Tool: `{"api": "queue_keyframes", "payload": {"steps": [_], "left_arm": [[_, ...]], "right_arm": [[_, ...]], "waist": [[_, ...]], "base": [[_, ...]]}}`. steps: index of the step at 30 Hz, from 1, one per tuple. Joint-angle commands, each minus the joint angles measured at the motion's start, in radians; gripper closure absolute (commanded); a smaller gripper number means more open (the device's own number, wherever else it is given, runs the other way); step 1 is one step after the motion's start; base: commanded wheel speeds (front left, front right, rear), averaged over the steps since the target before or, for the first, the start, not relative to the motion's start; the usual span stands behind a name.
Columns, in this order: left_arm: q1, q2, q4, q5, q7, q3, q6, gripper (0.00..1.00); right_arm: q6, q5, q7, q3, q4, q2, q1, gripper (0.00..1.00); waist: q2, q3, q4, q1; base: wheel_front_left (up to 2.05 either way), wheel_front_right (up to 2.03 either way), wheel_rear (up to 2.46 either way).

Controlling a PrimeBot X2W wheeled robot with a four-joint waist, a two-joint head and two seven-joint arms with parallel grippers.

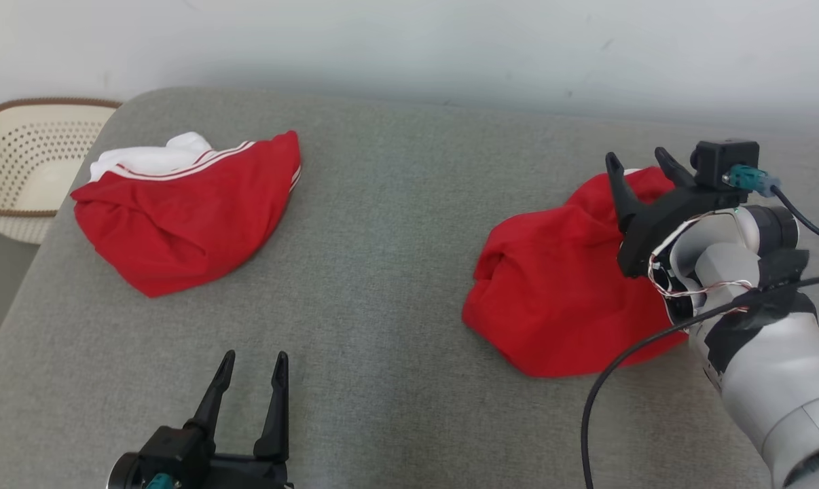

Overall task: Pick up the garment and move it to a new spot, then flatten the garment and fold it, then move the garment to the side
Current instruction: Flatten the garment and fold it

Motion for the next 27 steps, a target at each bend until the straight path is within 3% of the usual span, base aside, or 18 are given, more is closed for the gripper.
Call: {"api": "queue_keyframes", "payload": {"steps": [1,11,16,27], "left_arm": [[0.019,0.001,0.002,0.009,-0.003,0.009,-0.001,0.0],[0.057,0.001,-0.004,0.02,-0.003,0.033,-0.009,0.0],[0.07,0.001,-0.011,0.023,-0.003,0.036,-0.013,0.0],[0.098,0.001,-0.018,0.029,-0.003,0.051,-0.014,0.0]], "right_arm": [[-0.001,0.013,-0.008,0.005,-0.023,-0.009,0.032,0.0],[-0.001,0.041,-0.011,-0.072,-0.251,-0.1,0.197,0.0],[-0.001,0.008,-0.011,-0.183,-0.369,-0.145,0.34,0.0],[-0.001,-0.09,-0.01,-0.399,-0.527,-0.133,0.639,0.0]], "waist": [[-0.0001,-0.029,-0.03,0.0],[-0.0001,-0.074,-0.078,0.0],[-0.0001,-0.093,-0.093,0.0],[-0.0001,-0.121,-0.112,0.0]], "base": [[0.0,0.0,0.0],[0.0,0.0,0.0],[0.0,0.0,0.0],[0.0,0.0,0.0]]}}
